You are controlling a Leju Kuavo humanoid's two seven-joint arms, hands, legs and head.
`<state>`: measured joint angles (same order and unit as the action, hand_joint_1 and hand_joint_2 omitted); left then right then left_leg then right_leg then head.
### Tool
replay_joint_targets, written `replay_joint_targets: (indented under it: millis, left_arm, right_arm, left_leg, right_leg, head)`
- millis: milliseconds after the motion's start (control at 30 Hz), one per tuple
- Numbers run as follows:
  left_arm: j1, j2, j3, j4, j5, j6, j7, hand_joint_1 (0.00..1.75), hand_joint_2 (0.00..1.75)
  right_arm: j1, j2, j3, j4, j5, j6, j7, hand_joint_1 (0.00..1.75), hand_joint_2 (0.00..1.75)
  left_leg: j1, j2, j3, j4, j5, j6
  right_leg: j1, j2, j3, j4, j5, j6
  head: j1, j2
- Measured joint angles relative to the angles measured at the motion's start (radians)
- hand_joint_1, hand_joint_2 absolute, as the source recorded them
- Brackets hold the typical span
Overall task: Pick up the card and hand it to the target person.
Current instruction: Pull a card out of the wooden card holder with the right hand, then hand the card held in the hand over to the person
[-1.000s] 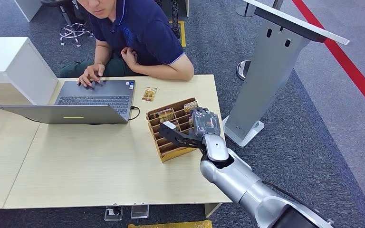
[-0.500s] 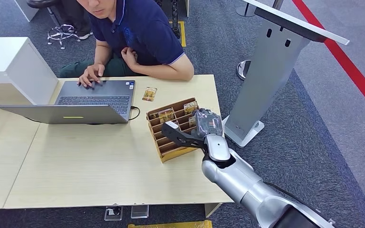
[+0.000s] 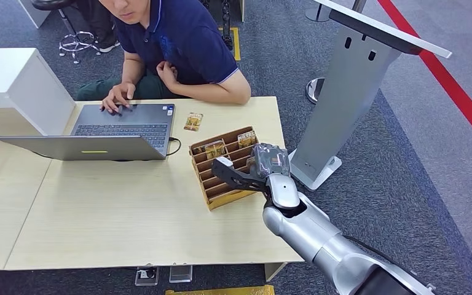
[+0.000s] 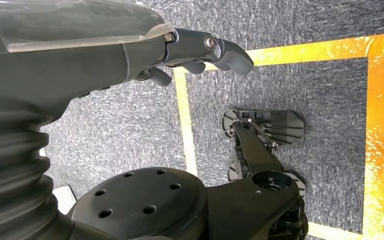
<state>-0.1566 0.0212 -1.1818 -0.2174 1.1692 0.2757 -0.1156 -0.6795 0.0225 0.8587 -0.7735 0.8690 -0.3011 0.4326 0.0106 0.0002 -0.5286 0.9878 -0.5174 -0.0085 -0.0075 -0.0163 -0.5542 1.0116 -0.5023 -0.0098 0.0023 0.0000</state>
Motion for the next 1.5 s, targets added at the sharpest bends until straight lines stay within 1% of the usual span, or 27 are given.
replay_joint_targets:
  millis: [167,267,333,433,467,833,1033,1167,1300,1500]
  left_arm:
    - [0.0,0.0,0.0,0.0,0.0,0.0,0.0,0.0,1.75]
    - [0.0,0.0,0.0,0.0,0.0,0.0,0.0,0.0,1.75]
    - [0.0,0.0,0.0,0.0,0.0,0.0,0.0,0.0,1.75]
    - [-0.001,0.0,0.0,0.0,0.0,0.0,0.0,0.0,1.75]
    - [-0.001,0.0,0.0,0.0,0.0,0.0,0.0,0.0,1.75]
    - [-0.001,0.0,0.0,0.0,0.002,0.005,-0.011,0.0,1.75]
    - [0.0,0.0,0.0,0.0,0.017,0.004,-0.016,0.0,1.75]
    - [0.0,0.0,0.0,0.0,0.02,0.002,-0.016,0.0,1.75]
    - [-0.001,0.0,0.0,0.0,0.021,0.002,-0.016,0.0,1.75]
    - [-0.005,0.0,0.0,0.0,0.021,0.003,-0.016,0.0,1.75]
  right_arm:
    - [0.0,-0.003,0.0,0.0,0.0,0.0,0.002,1.22,1.75]
    - [0.0,-0.005,0.0,0.0,0.0,0.0,0.002,1.36,1.75]
    - [0.0,-0.006,0.0,0.0,0.0,-0.001,0.002,1.48,1.75]
    - [-0.001,-0.007,0.0,0.0,0.0,-0.002,0.002,1.71,1.75]
    - [-0.001,-0.007,0.0,0.0,0.0,-0.002,0.002,1.75,1.75]
    - [-0.002,-0.008,0.0,-0.002,0.0,-0.006,-0.004,1.75,1.75]
    - [0.003,-0.01,0.0,-0.025,0.004,-0.023,-0.014,1.75,1.75]
    - [0.003,-0.012,0.0,-0.071,0.003,-0.034,-0.022,1.75,1.75]
    - [-0.002,-0.015,0.0,-0.153,0.001,-0.043,-0.032,1.75,1.75]
    - [-0.04,-0.007,0.002,-0.253,-0.008,-0.047,-0.041,1.75,1.75]
  left_leg:
    - [0.0,0.0,0.0,0.0,0.0,0.0]
    - [0.0,0.0,0.0,0.0,0.0,0.0]
    - [0.0,0.0,0.0,0.0,0.0,0.0]
    - [0.0,0.0,0.0,0.0,0.0,0.0]
    - [0.0,0.0,0.0,0.0,0.0,0.0]
    - [0.0,0.0,0.001,0.0,0.0,0.0]
    - [0.0,0.0,0.001,0.0,0.0,0.0]
    - [0.0,0.0,0.0,0.0,0.0,0.0]
    - [0.0,0.0,0.001,0.0,0.0,0.0]
    - [0.0,0.0,0.001,0.0,0.0,0.0]
  right_leg:
    - [0.0,0.0,0.0,0.0,0.0,0.0]
    - [0.0,0.0,0.0,0.0,0.0,0.0]
    - [0.0,0.0,0.0,0.0,0.0,0.0]
    - [0.0,0.0,0.0,0.0,0.0,0.0]
    - [0.0,0.0,0.0,0.0,0.0,0.0]
    - [0.0,0.0,0.001,0.0,0.0,0.0]
    - [0.0,0.0,0.0,0.0,0.0,0.0]
    - [0.0,0.0,0.0,0.0,0.0,0.0]
    - [0.0,0.0,0.0,0.0,0.0,0.0]
    - [0.0,0.0,0.001,0.0,0.0,0.0]
  head:
    - [0.0,0.0]
    - [0.0,0.0]
    - [0.0,0.0]
    - [0.0,0.0]
    - [0.0,0.0]
    - [0.0,0.0]
    - [0.0,0.0]
    - [0.0,0.0]
    - [0.0,0.0]
    - [0.0,0.0]
